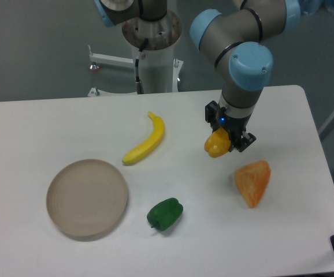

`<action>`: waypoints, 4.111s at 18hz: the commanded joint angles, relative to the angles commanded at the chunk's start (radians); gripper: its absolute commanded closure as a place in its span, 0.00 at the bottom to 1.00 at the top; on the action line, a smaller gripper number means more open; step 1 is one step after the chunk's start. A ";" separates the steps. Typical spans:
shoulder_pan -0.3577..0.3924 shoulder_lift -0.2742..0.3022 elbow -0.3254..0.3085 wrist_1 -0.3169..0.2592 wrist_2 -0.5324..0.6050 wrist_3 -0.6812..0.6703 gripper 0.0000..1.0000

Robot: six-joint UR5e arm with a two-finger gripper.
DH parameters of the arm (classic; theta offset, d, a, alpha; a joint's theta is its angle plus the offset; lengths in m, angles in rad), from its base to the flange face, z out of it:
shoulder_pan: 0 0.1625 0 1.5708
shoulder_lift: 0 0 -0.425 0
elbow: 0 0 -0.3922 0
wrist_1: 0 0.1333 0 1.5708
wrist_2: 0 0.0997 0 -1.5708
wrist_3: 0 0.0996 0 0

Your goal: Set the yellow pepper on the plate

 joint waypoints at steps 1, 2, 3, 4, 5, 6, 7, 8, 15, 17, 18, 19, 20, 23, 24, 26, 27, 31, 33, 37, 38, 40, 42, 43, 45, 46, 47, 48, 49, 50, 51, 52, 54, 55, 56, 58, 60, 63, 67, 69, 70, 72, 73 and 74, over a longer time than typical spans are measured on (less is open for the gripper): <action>-0.002 -0.002 0.000 0.000 0.000 -0.005 0.87; -0.003 -0.002 0.000 0.000 -0.003 -0.009 0.87; -0.005 -0.008 0.002 0.000 -0.005 -0.015 0.87; -0.008 -0.009 0.002 0.000 -0.005 -0.020 0.87; -0.012 -0.009 -0.002 0.000 -0.005 -0.028 0.87; -0.029 -0.009 -0.002 0.000 -0.005 -0.035 0.87; -0.052 -0.008 0.000 -0.003 -0.005 -0.050 0.87; -0.073 -0.008 -0.002 -0.003 -0.005 -0.086 0.87; -0.221 0.002 0.012 0.002 -0.061 -0.294 0.87; -0.277 -0.009 0.020 0.012 -0.060 -0.372 0.88; -0.314 -0.029 0.024 0.055 -0.060 -0.433 0.88; -0.340 -0.040 0.025 0.092 -0.060 -0.471 0.88; -0.375 -0.061 0.023 0.130 -0.058 -0.516 0.88; -0.432 -0.110 0.037 0.153 -0.058 -0.548 0.87; -0.442 -0.121 0.043 0.153 -0.058 -0.552 0.87; -0.462 -0.141 0.046 0.153 -0.060 -0.552 0.86; -0.468 -0.152 0.045 0.153 -0.061 -0.552 0.84; -0.506 -0.212 0.055 0.155 -0.060 -0.594 0.75; -0.506 -0.238 0.066 0.156 -0.058 -0.592 0.66; -0.515 -0.244 0.063 0.196 -0.040 -0.597 0.00; -0.515 -0.239 0.063 0.196 -0.034 -0.598 0.00; -0.515 -0.212 0.061 0.187 -0.031 -0.588 0.00; -0.514 -0.186 0.054 0.186 -0.031 -0.580 0.00; -0.512 -0.173 0.052 0.184 -0.031 -0.574 0.00; -0.502 -0.146 0.045 0.183 -0.017 -0.560 0.00; -0.488 -0.129 0.032 0.175 0.020 -0.545 0.00; -0.473 -0.109 0.022 0.173 0.061 -0.525 0.00; -0.451 -0.086 0.009 0.173 0.077 -0.500 0.00; -0.422 -0.065 -0.004 0.169 0.074 -0.480 0.00; -0.396 -0.045 -0.017 0.160 0.074 -0.460 0.00; -0.376 -0.025 -0.029 0.149 0.072 -0.434 0.00; -0.348 -0.009 -0.044 0.147 0.072 -0.401 0.00; -0.293 0.017 -0.073 0.140 0.058 -0.316 0.00; -0.250 0.034 -0.089 0.137 0.028 -0.267 0.00; -0.223 0.046 -0.092 0.124 0.015 -0.244 0.00; -0.177 0.051 -0.091 0.095 0.008 -0.187 0.00; -0.128 0.051 -0.092 0.081 -0.006 -0.117 0.00; -0.068 0.045 -0.092 0.052 -0.015 -0.028 0.00; -0.028 0.032 -0.092 0.025 -0.015 0.041 0.00; -0.026 0.025 -0.095 0.025 -0.015 0.046 0.00; -0.026 0.023 -0.095 0.025 -0.014 0.046 0.00; -0.026 0.021 -0.095 0.025 -0.014 0.046 0.00; -0.026 0.020 -0.095 0.025 -0.014 0.046 0.00; -0.026 0.020 -0.095 0.025 -0.014 0.046 0.00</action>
